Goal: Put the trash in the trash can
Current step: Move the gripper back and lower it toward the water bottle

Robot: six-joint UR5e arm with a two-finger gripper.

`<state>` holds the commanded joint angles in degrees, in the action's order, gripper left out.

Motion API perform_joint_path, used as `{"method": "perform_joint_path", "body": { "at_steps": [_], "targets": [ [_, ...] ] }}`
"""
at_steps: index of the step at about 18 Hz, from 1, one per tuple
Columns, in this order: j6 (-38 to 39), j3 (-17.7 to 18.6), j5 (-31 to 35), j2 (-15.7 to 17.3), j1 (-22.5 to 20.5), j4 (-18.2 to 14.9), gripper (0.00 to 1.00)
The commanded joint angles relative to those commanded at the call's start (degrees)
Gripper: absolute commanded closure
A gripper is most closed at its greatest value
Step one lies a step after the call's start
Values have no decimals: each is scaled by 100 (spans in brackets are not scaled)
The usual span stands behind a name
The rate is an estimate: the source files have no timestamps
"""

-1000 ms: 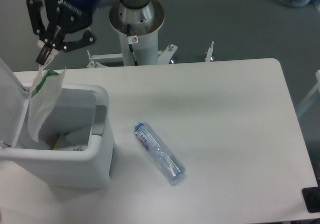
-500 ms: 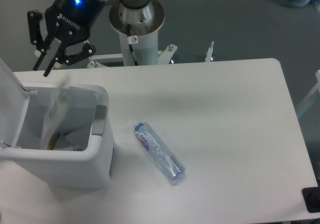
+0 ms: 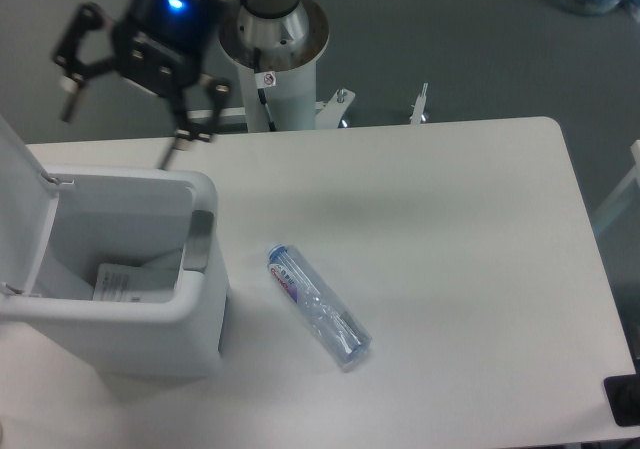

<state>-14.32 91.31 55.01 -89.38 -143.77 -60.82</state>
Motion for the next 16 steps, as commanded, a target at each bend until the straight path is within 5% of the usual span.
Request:
{"method": "perform_joint_path", "body": {
  "at_steps": [8,11,16],
  "targets": [
    [922,9,1196,-931,-634,0,0],
    [940,-140,1827,-1511,-626,-17,0],
    [1492,-210,2268,-2012,-521,-53,0]
  ]
}}
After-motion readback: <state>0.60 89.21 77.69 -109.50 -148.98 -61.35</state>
